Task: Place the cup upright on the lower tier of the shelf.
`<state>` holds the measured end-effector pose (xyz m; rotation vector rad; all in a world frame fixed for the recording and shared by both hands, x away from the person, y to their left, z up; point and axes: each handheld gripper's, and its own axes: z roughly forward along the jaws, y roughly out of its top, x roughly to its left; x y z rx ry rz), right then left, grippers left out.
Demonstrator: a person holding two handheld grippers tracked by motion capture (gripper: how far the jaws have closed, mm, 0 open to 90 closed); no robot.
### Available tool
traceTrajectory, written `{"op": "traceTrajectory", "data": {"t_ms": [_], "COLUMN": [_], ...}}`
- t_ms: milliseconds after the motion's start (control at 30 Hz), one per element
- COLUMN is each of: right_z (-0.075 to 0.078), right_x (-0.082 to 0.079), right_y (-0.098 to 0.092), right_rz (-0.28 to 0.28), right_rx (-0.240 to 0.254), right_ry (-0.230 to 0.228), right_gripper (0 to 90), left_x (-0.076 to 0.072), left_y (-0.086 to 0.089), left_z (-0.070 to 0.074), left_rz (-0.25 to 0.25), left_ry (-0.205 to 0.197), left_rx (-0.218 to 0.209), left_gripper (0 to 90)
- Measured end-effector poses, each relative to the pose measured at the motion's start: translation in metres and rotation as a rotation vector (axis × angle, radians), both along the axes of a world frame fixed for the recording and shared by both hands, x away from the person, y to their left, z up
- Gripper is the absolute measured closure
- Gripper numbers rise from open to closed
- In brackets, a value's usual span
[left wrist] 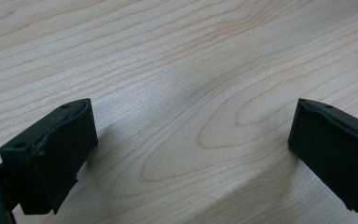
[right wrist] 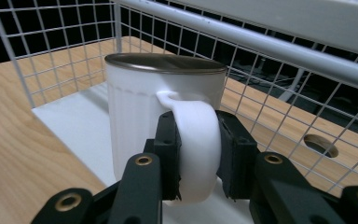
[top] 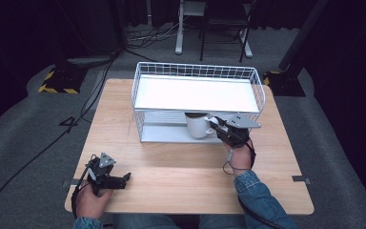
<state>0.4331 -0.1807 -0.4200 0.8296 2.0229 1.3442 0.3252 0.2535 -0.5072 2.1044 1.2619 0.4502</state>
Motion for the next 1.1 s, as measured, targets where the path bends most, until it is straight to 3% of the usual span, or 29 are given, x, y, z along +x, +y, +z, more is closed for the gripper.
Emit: {"op": "traceTrajectory", "data": {"t_ms": [333,833,1100], "right_z": [-0.009,-0.021,-0.026], "right_x": [0.007,0.015,0.019], "right_y": [0.010,0.011,0.008], "right_rz": [-0.058,-0.084,-0.081], "right_rx": [-0.004,-0.005,-0.005], "right_ry": [-0.021,-0.016,0.014], "right_gripper": [72.3,72.2,72.1], "left_x": [0.000,0.000,0.000], "left_y": [0.000,0.000,0.000], "left_z": [0.000,0.000,0.000], "left_rz": [0.000,0.000,0.000], "left_ry": [0.000,0.000,0.000], "left_rx": [0.000,0.000,0.000], "left_gripper": [1.4,1.4,1.4]}}
